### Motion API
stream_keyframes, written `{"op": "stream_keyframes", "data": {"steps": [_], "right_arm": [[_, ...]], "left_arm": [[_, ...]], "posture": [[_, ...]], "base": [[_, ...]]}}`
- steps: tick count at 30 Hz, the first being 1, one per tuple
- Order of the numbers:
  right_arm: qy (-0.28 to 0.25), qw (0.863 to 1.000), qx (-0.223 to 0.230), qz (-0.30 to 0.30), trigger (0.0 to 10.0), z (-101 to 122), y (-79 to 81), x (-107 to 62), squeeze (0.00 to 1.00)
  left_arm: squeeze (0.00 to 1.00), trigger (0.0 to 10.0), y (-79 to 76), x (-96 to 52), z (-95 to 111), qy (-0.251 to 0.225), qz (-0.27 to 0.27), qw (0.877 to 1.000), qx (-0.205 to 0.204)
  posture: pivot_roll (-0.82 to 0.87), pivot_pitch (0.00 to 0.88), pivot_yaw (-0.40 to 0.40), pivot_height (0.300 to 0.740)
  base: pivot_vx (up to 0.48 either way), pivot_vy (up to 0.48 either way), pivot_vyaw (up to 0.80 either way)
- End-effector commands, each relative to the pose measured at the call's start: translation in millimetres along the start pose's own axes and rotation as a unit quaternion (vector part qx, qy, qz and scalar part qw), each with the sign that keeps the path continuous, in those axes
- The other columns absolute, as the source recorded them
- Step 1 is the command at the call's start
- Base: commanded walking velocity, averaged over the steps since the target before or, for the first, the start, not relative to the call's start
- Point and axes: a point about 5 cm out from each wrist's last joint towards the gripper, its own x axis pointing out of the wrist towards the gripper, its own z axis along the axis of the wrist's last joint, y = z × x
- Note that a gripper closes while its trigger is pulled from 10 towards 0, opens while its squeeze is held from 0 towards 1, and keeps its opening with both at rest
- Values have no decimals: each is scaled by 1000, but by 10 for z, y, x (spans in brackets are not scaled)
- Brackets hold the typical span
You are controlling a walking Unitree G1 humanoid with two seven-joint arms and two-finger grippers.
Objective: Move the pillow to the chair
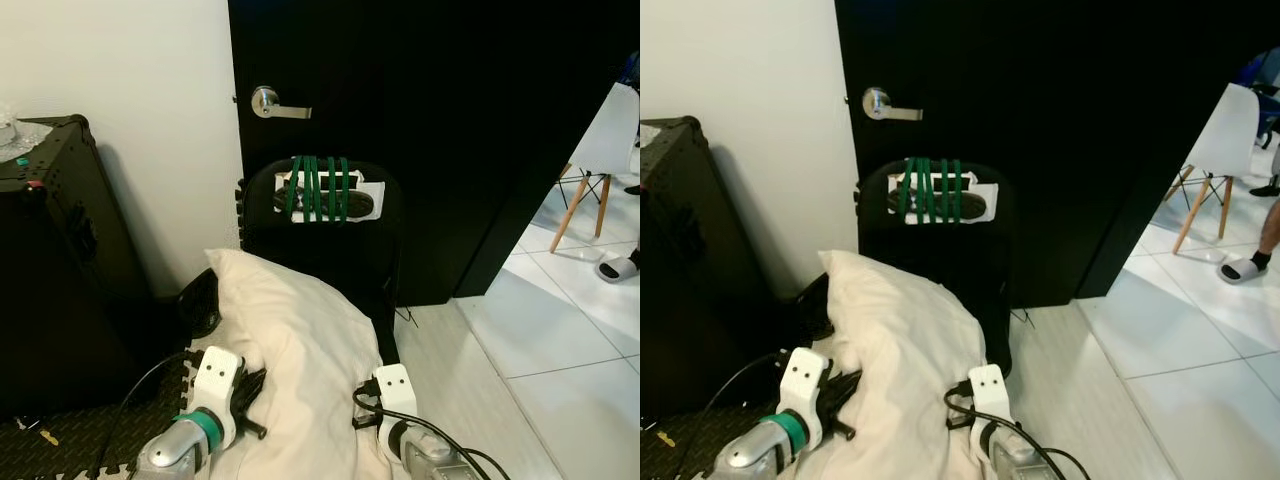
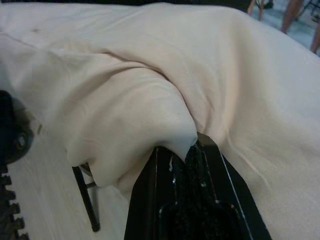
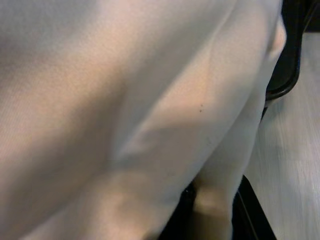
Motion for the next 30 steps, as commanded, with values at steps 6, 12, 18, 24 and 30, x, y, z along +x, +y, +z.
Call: {"op": "stream_keyframes", "data": {"steps": [6, 12, 18, 24, 30], "right_arm": [[-65, 997, 30, 14, 10000, 217, 62, 37, 0], [-66, 997, 37, 0, 10000, 185, 7, 22, 0], [-69, 997, 38, 3, 10000, 182, -4, 22, 0], [-72, 997, 37, 6, 10000, 192, -4, 23, 0], [-71, 997, 35, 7, 10000, 186, -5, 21, 0]], "left_arm": [[0, 10000, -68, 141, 122, -38, 26, 999, 15], [0, 10000, -110, 152, 137, -40, 22, 998, 35], [0, 10000, -113, 169, 158, -49, 27, 998, 42], [0, 10000, -100, 165, 166, -55, 35, 997, 47], [0, 10000, -98, 160, 162, -55, 37, 997, 47]], "posture": [[30, 0, 20, 735], [32, 0, 23, 710], [36, 1, 23, 695], [38, 3, 21, 670], [37, 4, 20, 655]], "base": [[0, 0, 0], [0, 0, 0], [0, 0, 0], [0, 0, 0], [0, 0, 0]]}}
